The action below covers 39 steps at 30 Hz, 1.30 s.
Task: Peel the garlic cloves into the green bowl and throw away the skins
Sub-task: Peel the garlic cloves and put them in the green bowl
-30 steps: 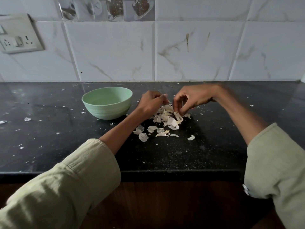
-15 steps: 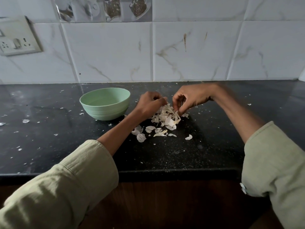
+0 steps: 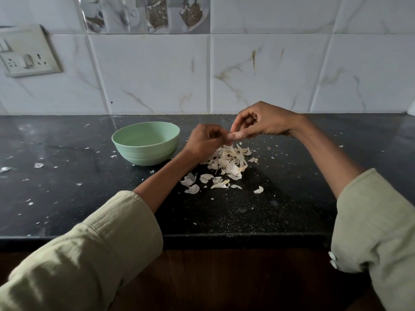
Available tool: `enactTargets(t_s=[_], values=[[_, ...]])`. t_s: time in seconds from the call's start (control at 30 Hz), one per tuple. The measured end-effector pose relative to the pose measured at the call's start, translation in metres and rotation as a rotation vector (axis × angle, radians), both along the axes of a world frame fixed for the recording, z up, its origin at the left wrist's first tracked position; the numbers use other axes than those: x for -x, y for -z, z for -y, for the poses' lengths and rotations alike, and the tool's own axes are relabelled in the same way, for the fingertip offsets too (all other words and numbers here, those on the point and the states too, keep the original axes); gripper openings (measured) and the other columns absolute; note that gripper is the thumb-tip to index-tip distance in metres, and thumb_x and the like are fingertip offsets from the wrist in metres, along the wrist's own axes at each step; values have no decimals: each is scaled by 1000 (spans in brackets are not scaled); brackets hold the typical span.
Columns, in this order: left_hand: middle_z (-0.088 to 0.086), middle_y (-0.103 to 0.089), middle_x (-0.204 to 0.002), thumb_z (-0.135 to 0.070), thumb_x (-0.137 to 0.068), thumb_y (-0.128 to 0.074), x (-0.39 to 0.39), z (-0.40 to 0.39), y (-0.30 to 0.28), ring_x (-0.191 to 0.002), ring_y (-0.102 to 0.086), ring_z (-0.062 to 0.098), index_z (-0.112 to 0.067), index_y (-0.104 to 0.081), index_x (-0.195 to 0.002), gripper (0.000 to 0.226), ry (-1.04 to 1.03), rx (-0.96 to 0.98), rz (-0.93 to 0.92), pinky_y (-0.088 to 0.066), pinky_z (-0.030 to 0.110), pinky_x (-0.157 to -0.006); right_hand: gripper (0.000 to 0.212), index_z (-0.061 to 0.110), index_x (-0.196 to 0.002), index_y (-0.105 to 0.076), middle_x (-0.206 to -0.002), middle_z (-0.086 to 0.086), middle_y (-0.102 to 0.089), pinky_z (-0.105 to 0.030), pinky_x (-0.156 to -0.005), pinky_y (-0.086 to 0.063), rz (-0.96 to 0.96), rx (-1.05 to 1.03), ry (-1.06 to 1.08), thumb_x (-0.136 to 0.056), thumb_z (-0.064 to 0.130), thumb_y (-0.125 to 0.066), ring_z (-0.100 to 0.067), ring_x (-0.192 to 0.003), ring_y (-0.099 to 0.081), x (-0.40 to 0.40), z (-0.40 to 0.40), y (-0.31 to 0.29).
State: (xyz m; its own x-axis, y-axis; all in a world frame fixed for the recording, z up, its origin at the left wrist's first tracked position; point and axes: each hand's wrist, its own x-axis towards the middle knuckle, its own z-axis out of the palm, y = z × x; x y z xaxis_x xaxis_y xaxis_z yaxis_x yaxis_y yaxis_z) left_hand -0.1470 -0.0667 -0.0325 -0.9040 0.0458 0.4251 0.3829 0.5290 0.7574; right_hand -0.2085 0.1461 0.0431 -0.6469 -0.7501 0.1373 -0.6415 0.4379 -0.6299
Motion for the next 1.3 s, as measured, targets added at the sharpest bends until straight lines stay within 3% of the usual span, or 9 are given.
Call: enactTargets(t_s=[0.17, 0.4, 0.63, 0.73, 0.8, 0.97, 1.07, 1.17, 1.3], values=[[4, -81, -90, -19, -101, -68, 6, 3, 4, -92, -78, 17, -10, -79, -98, 15, -10, -93, 14, -58, 30, -90, 31, 14, -116, -75, -108, -11, -76, -27, -80, -58, 45, 93, -32, -86, 12, -83, -18, -98, -71, -3, 0, -1], [2, -78, -92, -14, -106, -59, 4, 0, 3, -92, -74, 11, -20, -72, -89, 22, 58, -91, 28, -52, 19, -86, 23, 13, -107, -78, -105, -15, -75, -22, -68, -52, -45, 166, 5, -86, 21, -83, -12, -84, -61, -3, 9, 11], [3, -79, -96, -31, -101, -69, 5, 1, 4, -87, -67, 10, -9, -78, -97, 24, -62, -130, 48, -53, 28, -84, 21, 5, -97, -70, -103, -15, -76, -28, -80, -59, 44, 295, 114, -85, 14, -84, -18, -89, -69, 5, 7, 12], [4, -78, -95, -28, -99, -71, 7, 0, 5, -88, -68, 11, -6, -78, -97, 23, -99, -143, 59, -54, 26, -83, 17, 11, -96, -75, -92, -7, -79, -44, -83, -61, -138, 128, 250, -85, 19, -85, -31, -87, -73, 17, 1, 19], [0, -77, -90, -26, -99, -71, 8, 0, 4, -83, -66, 9, -6, -78, -97, 21, -121, -144, 68, -51, 18, -73, 8, 22, -90, -79, -81, 8, -79, -49, -86, -59, -255, -43, 299, -85, 25, -85, -24, -84, -74, 22, -1, 25], [4, -76, -92, -25, -100, -70, 7, 1, 4, -68, -58, 7, -6, -77, -95, 20, -149, -103, 79, -43, 8, -52, 9, 15, -89, -80, -82, 6, -77, -24, -70, -54, -333, -196, 306, -83, 19, -86, -11, -81, -74, 14, 7, 32], [7, -76, -93, -25, -100, -69, 7, 0, 3, -61, -53, 5, -7, -77, -95, 20, -163, -75, 85, -40, 9, -48, 9, 13, -88, -79, -82, 3, -77, -26, -73, -58, -386, -168, 317, -83, 16, -86, -9, -78, -73, 11, 12, 30], [7, -75, -91, -25, -100, -69, 7, 1, 4, -62, -55, 5, -6, -77, -96, 20, -156, -77, 82, -40, 8, -48, 8, 16, -89, -77, -85, 5, -76, -25, -76, -57, -500, -56, 340, -85, 18, -84, -5, -77, -70, 9, 13, 20], [-5, -68, -77, -23, -101, -68, 12, 2, 6, -48, -52, -10, -6, -76, -98, 19, -154, -63, 84, -35, 6, -45, 4, 13, -88, -76, -82, 8, -71, -9, -66, -43, -740, 217, 446, -91, 16, -78, 1, -68, -61, -3, 18, 10]])
